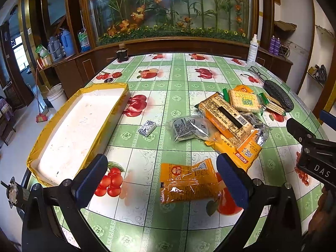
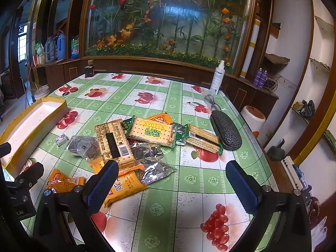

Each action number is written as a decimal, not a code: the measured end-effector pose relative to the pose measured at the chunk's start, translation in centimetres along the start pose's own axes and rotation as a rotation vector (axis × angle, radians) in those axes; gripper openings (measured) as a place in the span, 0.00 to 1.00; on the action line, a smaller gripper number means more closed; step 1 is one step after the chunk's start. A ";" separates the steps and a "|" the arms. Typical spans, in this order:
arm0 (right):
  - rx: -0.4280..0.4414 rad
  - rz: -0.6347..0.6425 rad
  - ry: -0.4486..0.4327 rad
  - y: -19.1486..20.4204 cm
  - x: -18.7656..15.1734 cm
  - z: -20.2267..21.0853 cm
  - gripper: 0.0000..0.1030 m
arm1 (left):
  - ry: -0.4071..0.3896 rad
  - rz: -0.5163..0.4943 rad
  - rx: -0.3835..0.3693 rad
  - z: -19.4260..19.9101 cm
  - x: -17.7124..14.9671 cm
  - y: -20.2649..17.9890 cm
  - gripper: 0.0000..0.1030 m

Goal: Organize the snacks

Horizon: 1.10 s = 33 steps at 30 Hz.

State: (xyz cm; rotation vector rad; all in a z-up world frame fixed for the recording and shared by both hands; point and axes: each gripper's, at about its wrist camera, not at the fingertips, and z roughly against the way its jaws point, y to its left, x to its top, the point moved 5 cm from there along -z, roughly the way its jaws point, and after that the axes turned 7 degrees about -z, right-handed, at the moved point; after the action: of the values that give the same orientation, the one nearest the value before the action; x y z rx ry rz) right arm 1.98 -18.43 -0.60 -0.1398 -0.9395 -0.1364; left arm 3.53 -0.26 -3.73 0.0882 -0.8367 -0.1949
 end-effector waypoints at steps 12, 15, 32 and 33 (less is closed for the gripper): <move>0.384 -0.287 0.094 -1.4 0.0 -1.2 1.00 | 0.005 0.004 -0.001 0.0 -0.2 0.1 1.00; 0.413 -0.310 0.073 -1.4 0.2 -0.7 1.00 | -0.003 0.004 0.002 0.1 -0.1 0.1 1.00; 0.368 -0.178 -0.009 0.5 1.2 0.0 0.98 | 0.016 -0.013 0.017 -1.1 -0.9 0.6 1.00; 0.352 -0.148 0.016 1.0 0.8 -0.7 0.98 | 0.033 -0.015 0.011 -1.3 -1.3 0.7 1.00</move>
State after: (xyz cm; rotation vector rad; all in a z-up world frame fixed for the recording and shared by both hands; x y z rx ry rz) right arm 3.23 -17.66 -0.41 0.2563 -0.9434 -0.1065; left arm 3.79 0.65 -5.43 0.1077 -0.8046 -0.2022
